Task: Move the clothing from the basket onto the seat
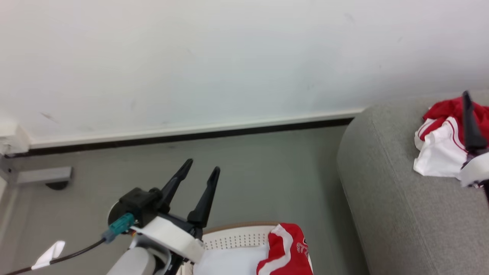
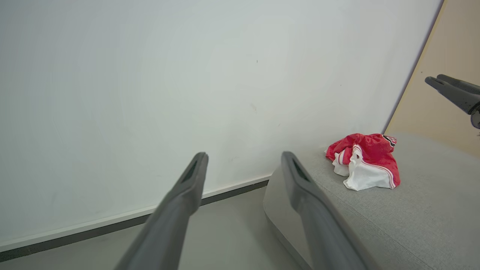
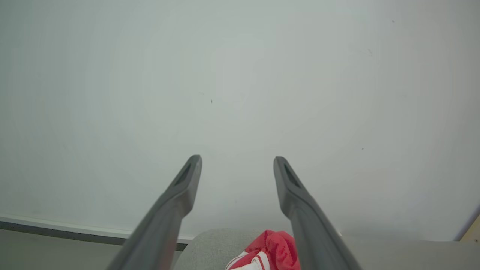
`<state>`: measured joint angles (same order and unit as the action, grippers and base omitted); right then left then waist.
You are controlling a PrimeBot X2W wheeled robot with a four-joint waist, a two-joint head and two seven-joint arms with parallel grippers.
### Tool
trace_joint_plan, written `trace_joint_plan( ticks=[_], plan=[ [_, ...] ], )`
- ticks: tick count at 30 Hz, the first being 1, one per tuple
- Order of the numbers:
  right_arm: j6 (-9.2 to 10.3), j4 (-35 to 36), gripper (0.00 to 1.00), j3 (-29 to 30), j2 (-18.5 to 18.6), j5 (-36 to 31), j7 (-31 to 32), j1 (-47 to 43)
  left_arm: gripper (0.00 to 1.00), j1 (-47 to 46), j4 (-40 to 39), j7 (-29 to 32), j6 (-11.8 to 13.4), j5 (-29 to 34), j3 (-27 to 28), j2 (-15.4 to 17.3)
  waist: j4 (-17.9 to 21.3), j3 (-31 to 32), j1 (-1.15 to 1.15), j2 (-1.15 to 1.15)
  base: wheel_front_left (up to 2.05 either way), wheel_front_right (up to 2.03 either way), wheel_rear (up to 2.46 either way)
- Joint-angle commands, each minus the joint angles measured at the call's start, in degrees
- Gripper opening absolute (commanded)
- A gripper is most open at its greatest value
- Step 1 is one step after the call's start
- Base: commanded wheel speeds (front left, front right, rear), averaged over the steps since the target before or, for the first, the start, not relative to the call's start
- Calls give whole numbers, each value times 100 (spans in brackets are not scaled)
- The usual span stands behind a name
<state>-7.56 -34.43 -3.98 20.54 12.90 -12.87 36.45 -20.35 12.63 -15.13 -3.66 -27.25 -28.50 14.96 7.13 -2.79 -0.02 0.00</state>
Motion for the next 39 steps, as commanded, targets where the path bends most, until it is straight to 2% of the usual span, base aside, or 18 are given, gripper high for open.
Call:
trace_joint_plan(
  ticks=[1, 4, 11, 12, 18, 28, 39],
  plan=[
    [14, 297, 100, 14, -72, 77, -54, -293, 100, 174, 24, -1, 35, 64, 133, -23, -155, 233, 2, 0, 0, 0, 0],
    [15, 677, 100, 54, -179, 74, -92, -614, 100, 293, 33, -2, 71, 70, 319, -55, -228, 277, 2, 0, 0, 0, 0],
    [15, 1759, 100, 243, -821, -121, -188, -1784, 100, 770, -48, -1, 225, 297, 1180, -192, -417, 346, 2, 0, 0, 0, 0],
    [15, 1962, 100, 267, -998, -188, -212, -2099, 100, 932, -98, -1, 222, 412, 1438, -262, -449, 359, 2, 0, 0, 0, 0],
    [15, 2471, 100, 236, -1426, -144, -228, -2937, 100, 1427, -184, -1, 101, 810, 2088, -524, -460, 382, 2, 0, 0, 0, 0],
    [15, 2620, 100, -22, -1691, -182, -223, -3545, 100, 1910, -329, -1, -112, 1443, 2712, -912, -370, 373, 2, 0, 0, 0, 0],
    [15, 2632, 100, -7, -1768, -229, -219, -3439, 100, 1884, -256, -2, -302, 1730, 2925, -1119, -352, 340, 2, 0, 0, 0, 0]
  ],
)
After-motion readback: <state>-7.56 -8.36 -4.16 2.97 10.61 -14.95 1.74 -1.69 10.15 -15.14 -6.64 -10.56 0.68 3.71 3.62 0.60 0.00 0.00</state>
